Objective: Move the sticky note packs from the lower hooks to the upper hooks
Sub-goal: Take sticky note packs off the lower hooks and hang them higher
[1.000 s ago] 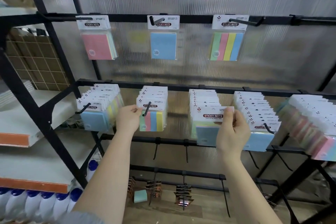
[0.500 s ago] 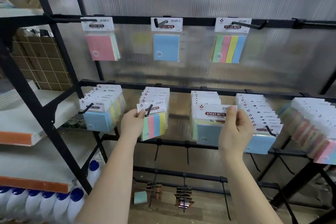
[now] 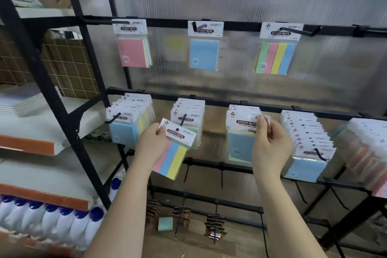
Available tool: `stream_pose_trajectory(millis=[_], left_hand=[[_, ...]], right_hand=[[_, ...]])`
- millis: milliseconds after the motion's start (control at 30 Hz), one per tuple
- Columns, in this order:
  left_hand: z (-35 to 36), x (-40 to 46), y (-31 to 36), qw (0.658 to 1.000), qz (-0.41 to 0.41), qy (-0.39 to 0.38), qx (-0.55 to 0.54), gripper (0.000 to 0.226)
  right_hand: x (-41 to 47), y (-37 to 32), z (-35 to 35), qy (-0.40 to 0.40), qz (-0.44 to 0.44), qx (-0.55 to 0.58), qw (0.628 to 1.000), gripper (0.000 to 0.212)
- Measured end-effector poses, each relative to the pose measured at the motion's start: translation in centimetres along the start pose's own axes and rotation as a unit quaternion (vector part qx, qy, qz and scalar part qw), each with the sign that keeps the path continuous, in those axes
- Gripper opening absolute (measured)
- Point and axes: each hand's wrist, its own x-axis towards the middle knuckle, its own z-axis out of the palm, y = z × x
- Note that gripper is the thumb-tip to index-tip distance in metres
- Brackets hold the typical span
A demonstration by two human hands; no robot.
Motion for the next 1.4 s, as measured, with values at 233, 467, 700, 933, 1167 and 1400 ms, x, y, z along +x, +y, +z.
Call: stream_pose_trajectory(millis=[233, 467, 700, 933, 1167, 1400], left_hand=[[-2.7, -0.6, 1.1, 0.999, 0.019, 0.03, -0.017, 0.029], [-4.7, -0.9, 1.3, 0.995, 0.006, 0.097, -0.024, 0.035], [-5.3, -0.6, 1.4, 0.99, -0.007, 0.137, -0.038, 0.034], [-6.1, 0.2, 0.9, 0.989, -0.002, 0.143, -0.048, 0.036], [-6.4, 0.3, 0.8, 0.989, -0.009, 0.139, -0.053, 0.035], [-6.5, 0.0, 1.3, 0.988, -0.011, 0.145, -0.057, 0.034]], right_hand=[[1.8, -1.9, 1.8, -0.022, -0.041, 0.021, 0.999, 0.041], [3.9, -6.4, 5.0, -0.013, -0.146, 0.069, 0.987, 0.045], [5.0, -10.2, 8.4, -0.051, -0.211, 0.092, 0.972, 0.047], [5.9, -11.5, 10.4, -0.064, -0.188, 0.096, 0.975, 0.047], [6.2, -10.7, 11.1, -0.069, -0.148, 0.056, 0.985, 0.046], [7.9, -9.8, 12.5, -0.079, -0.067, 0.076, 0.992, 0.044]])
